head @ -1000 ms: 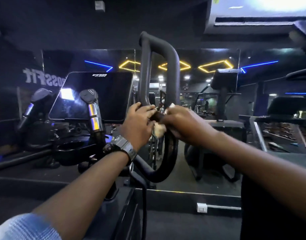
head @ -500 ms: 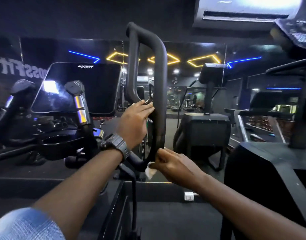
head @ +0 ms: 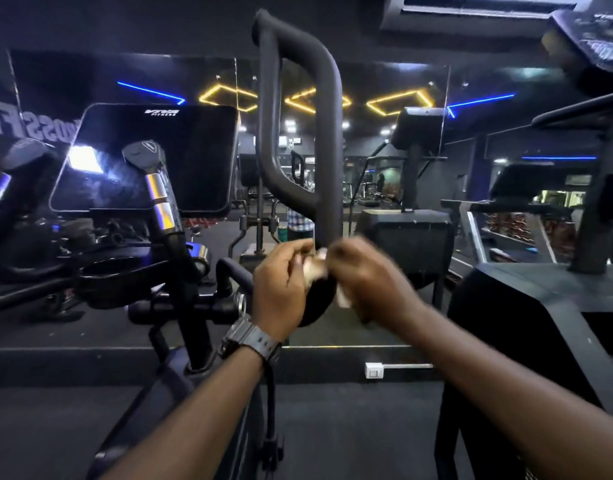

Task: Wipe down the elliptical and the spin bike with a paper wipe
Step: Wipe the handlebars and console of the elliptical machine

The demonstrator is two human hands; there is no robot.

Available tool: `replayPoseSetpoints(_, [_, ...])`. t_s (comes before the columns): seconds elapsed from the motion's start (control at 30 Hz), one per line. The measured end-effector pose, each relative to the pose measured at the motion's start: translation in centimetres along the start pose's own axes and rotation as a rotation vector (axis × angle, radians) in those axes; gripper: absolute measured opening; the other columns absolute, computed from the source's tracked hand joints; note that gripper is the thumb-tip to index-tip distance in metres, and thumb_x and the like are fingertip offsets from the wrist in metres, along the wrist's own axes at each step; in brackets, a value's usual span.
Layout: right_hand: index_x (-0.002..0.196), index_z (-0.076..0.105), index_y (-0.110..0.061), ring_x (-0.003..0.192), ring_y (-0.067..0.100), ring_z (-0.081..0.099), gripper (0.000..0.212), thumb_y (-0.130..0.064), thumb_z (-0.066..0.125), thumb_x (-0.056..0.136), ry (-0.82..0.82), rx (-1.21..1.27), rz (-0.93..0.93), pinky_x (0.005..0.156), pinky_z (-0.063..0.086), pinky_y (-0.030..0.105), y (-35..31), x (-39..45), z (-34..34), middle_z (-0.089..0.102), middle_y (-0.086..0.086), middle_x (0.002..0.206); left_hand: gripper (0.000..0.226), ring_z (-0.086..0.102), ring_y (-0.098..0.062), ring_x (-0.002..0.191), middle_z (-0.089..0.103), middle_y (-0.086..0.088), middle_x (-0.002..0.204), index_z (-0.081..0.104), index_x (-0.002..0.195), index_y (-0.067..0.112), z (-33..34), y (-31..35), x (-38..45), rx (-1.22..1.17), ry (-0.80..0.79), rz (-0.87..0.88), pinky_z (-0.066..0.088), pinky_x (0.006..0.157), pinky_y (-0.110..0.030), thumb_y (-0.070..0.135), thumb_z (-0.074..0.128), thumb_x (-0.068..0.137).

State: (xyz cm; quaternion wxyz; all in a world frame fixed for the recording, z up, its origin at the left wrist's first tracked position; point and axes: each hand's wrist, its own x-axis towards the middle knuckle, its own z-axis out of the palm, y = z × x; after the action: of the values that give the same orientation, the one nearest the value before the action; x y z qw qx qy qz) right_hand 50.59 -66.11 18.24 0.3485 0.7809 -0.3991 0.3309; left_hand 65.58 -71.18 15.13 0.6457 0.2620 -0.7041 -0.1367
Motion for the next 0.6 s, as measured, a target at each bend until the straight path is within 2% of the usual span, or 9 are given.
replayPoseSetpoints(0.07, [0.095,0.073,-0.005,0.078,0.026,0.054,0.021,-0.012,0.053,0.090,0.200,-0.010,0.125,0.068,0.050,0.037,1.7,3.4,-1.0,0.057,0.011,0.088,0.026,0.068,-0.009,0.096,0.071,0.003,0.104,0.067,0.113,0.012,0.1,-0.2,-0.8,-0.162,-0.015,-0.159,0.055,0.092,-0.032,0.009,0.046,0.098])
replayPoseSetpoints(0.1, [0.095,0.073,-0.006,0.079,0.025,0.054,0.020,-0.011,0.054,0.090,0.210,-0.019,0.119,0.070,0.049,0.036,1.8,3.8,-1.0,0.057,0.011,0.090,0.025,0.069,-0.008,0.097,0.071,0.003,0.105,0.066,0.115,0.013,0.2,-0.1,-1.0,-0.215,-0.024,-0.208,0.055,0.092,-0.033,0.008,0.048,0.099])
replayPoseSetpoints(0.17, [0.094,0.072,-0.007,0.082,0.024,0.051,0.013,-0.005,0.060,0.090,0.101,-0.044,-0.016,0.071,0.048,0.031,0.5,1.7,0.4,0.059,0.010,0.095,0.026,0.067,-0.007,0.100,0.071,0.005,0.107,0.065,0.116,0.017,0.3,-0.3,-1.5,-0.202,-0.024,-0.215,0.053,0.094,-0.031,0.013,0.050,0.095])
replayPoseSetpoints(0.23, [0.093,0.070,-0.007,0.085,0.023,0.051,0.012,-0.009,0.059,0.094,-0.122,-0.061,-0.186,0.065,0.052,0.032,-2.3,-2.3,1.7,0.061,0.009,0.100,0.029,0.067,-0.007,0.103,0.070,0.005,0.109,0.063,0.117,0.020,0.2,-0.5,-2.2,-0.208,-0.031,-0.225,0.053,0.094,-0.031,0.009,0.049,0.095])
replayPoseSetpoints(0.3, [0.096,0.070,-0.007,0.086,0.024,0.054,0.013,-0.013,0.059,0.095,-0.193,-0.096,-0.240,0.058,0.054,0.035,-2.3,-3.0,1.7,0.062,0.010,0.103,0.032,0.067,-0.008,0.102,0.071,0.003,0.108,0.063,0.118,0.022,0.1,-1.1,-2.9,-0.181,-0.048,-0.225,0.054,0.093,-0.030,0.006,0.048,0.095])
replayPoseSetpoints(0.33, [0.099,0.071,-0.007,0.086,0.025,0.054,0.014,-0.011,0.059,0.094,-0.125,-0.118,-0.184,0.058,0.053,0.036,-1.4,-1.8,1.2,0.062,0.011,0.103,0.030,0.067,-0.009,0.101,0.071,0.003,0.107,0.064,0.118,0.021,0.1,-1.4,-3.1,-0.148,-0.061,-0.221,0.054,0.091,-0.028,0.008,0.048,0.095])
replayPoseSetpoints(0.4, [0.100,0.072,-0.005,0.084,0.029,0.055,0.017,-0.005,0.058,0.091,0.128,-0.124,0.020,0.064,0.052,0.039,0.5,1.3,0.0,0.062,0.013,0.096,0.029,0.067,-0.009,0.102,0.071,0.005,0.105,0.064,0.114,0.022,-0.1,-1.8,-3.4,-0.172,-0.080,-0.239,0.052,0.093,-0.025,0.005,0.051,0.095])
replayPoseSetpoints(0.47, [0.097,0.073,-0.003,0.082,0.030,0.055,0.015,-0.001,0.061,0.089,0.215,-0.101,0.101,0.069,0.051,0.040,0.8,2.2,-0.5,0.060,0.013,0.092,0.032,0.066,-0.004,0.102,0.070,0.009,0.105,0.064,0.113,0.022,-0.3,-1.8,-3.4,-0.190,-0.102,-0.260,0.052,0.093,-0.023,-0.001,0.052,0.095])
replayPoseSetpoints(0.6, [0.100,0.070,-0.008,0.086,0.022,0.050,0.012,-0.011,0.064,0.091,-0.186,-0.150,-0.235,0.057,0.053,0.031,-3.5,-2.4,1.8,0.060,0.008,0.097,0.042,0.065,-0.001,0.100,0.070,0.006,0.106,0.064,0.117,0.021,-1.0,-2.4,-3.9,-0.141,-0.150,-0.260,0.054,0.087,-0.022,-0.008,0.051,0.090])
